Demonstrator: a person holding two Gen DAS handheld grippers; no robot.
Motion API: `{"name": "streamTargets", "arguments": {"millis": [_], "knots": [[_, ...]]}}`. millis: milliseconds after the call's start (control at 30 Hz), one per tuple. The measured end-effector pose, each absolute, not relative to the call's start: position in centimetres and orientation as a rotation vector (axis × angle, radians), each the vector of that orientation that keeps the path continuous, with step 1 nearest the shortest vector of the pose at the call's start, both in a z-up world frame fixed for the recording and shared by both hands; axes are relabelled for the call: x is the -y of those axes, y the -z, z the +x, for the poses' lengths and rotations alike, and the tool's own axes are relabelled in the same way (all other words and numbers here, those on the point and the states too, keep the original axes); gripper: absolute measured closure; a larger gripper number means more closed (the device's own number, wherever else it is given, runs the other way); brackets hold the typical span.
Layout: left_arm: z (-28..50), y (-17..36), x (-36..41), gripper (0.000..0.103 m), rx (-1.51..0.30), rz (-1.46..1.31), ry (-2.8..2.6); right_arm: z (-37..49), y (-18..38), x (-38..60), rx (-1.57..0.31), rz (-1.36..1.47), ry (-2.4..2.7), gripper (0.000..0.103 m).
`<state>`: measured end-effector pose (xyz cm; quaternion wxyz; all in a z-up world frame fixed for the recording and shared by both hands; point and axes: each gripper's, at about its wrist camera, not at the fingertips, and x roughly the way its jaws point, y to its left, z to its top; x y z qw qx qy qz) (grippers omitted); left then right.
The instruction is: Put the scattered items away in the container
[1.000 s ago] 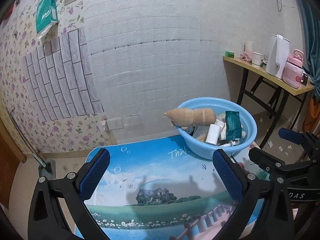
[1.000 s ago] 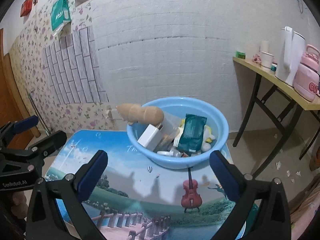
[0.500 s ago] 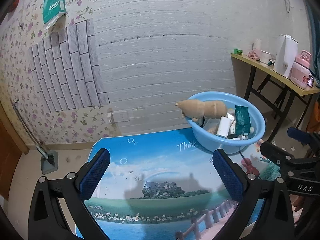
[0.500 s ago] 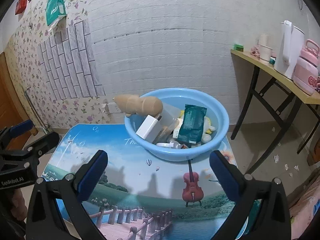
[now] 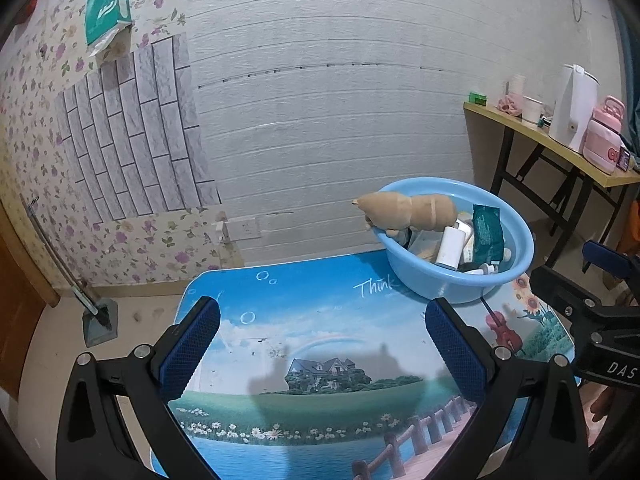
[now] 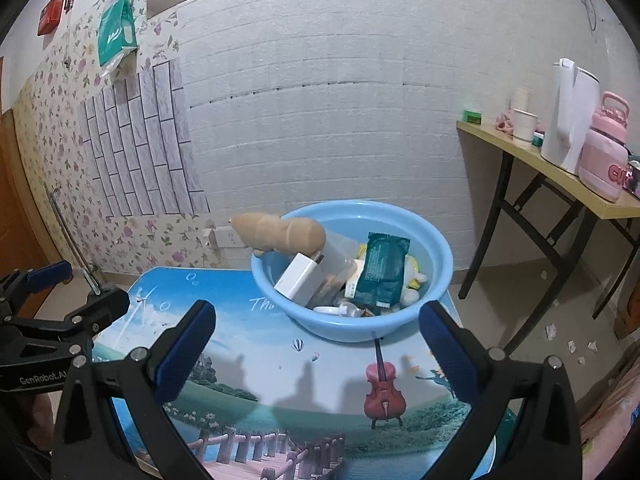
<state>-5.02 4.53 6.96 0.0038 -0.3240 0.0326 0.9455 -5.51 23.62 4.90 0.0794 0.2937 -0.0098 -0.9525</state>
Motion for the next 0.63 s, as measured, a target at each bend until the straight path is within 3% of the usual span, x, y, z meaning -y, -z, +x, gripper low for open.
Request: {"name": "streamTargets", "arguments": {"millis": [633], "knots": [[-4.62,-7.29,-4.82,0.0,-0.102,-0.973,-2.955,-5.67,-4.26,-23.94,0.035,0.921,2.839,0.0]]}}
